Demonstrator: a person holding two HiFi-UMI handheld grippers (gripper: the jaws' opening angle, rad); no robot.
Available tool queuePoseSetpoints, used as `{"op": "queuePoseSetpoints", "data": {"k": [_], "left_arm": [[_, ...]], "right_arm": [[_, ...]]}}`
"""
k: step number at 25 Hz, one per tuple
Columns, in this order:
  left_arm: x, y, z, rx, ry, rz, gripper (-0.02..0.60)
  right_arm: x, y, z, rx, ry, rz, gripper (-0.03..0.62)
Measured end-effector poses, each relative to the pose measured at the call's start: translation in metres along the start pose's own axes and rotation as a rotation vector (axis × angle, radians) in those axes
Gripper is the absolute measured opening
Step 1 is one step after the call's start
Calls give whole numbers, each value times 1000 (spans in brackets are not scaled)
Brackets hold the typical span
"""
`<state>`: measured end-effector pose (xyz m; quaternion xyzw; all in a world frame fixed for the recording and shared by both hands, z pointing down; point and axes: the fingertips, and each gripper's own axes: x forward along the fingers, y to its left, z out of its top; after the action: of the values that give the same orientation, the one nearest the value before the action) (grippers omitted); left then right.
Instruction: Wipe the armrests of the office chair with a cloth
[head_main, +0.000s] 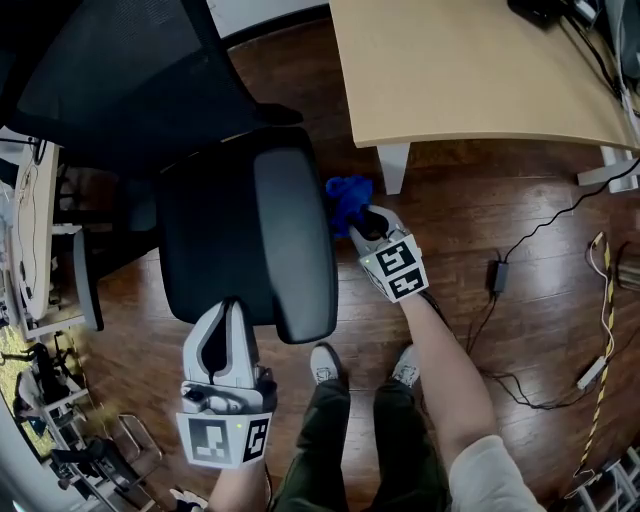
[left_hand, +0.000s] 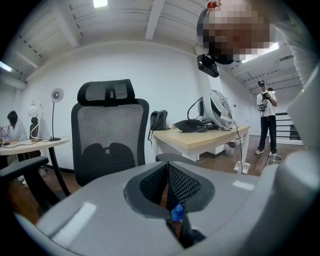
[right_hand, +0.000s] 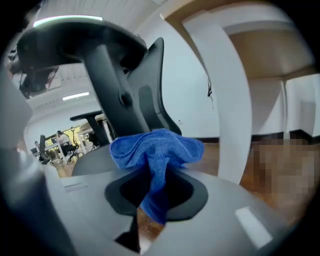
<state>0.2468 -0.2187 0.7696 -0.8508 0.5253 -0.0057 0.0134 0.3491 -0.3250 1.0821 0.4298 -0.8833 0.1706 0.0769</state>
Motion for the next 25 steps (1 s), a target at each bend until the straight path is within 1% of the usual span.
{"op": "queuePoseSetpoints", "data": {"k": [1, 2, 3, 4, 6, 7, 8, 9, 10, 12, 14, 15, 17, 19, 20, 21, 22, 23, 24, 25], "left_arm": [[-1, 0, 2, 0, -4, 0, 75], [-1, 1, 5, 2, -8, 0, 75], [-1, 1, 10, 6, -12, 0, 75], [-1, 1, 16, 11, -17, -1, 75], [2, -4, 35, 25, -32, -6, 75], [5, -8, 44, 33, -39, -11, 75], [6, -9, 52, 41, -44, -17, 75], [6, -8, 55, 48, -48, -26, 75], [3, -2, 53, 52, -50, -37, 75], [-7, 23, 31, 53, -52, -57, 75], [-16, 48, 9, 60, -52, -62, 75], [-19, 57, 7, 71, -50, -61, 75], [-26, 74, 8, 80, -44, -67, 75], [-34, 94, 7, 64, -49, -89, 75], [-37, 105, 10, 61, -53, -100, 75], [-41, 116, 7, 60, -37, -118, 75], [-48, 124, -3, 65, 20, -148, 75], [-56, 132, -19, 83, 125, -188, 75], [-64, 140, -34, 103, 249, -231, 75], [-74, 150, -44, 109, 352, -264, 75]], "right_arm": [[-23, 1, 24, 3, -39, -36, 78], [-55, 4, 55, 4, -82, -80, 78], [-94, 11, 92, -17, -138, -124, 78], [-136, 22, 134, -71, -225, -164, 78], [-219, 50, 230, -239, -478, -231, 78], [-251, 64, 273, -315, -590, -263, 78], [-272, 77, 304, -367, -658, -297, 78], [-281, 90, 320, -396, -684, -332, 78], [-279, 102, 325, -408, -686, -361, 78], [-252, 127, 307, -398, -678, -387, 78], [-224, 149, 284, -367, -684, -379, 78], [-216, 160, 278, -353, -689, -372, 78], [-208, 185, 281, -343, -697, -364, 78], [-199, 214, 290, -352, -705, -367, 78], [-193, 227, 293, -356, -705, -377, 80], [-188, 238, 293, -352, -705, -395, 80], [-185, 244, 290, -337, -707, -423, 80], [-182, 248, 282, -309, -709, -458, 78], [-179, 252, 273, -277, -706, -497, 78], [-174, 259, 263, -253, -697, -536, 78]]}}
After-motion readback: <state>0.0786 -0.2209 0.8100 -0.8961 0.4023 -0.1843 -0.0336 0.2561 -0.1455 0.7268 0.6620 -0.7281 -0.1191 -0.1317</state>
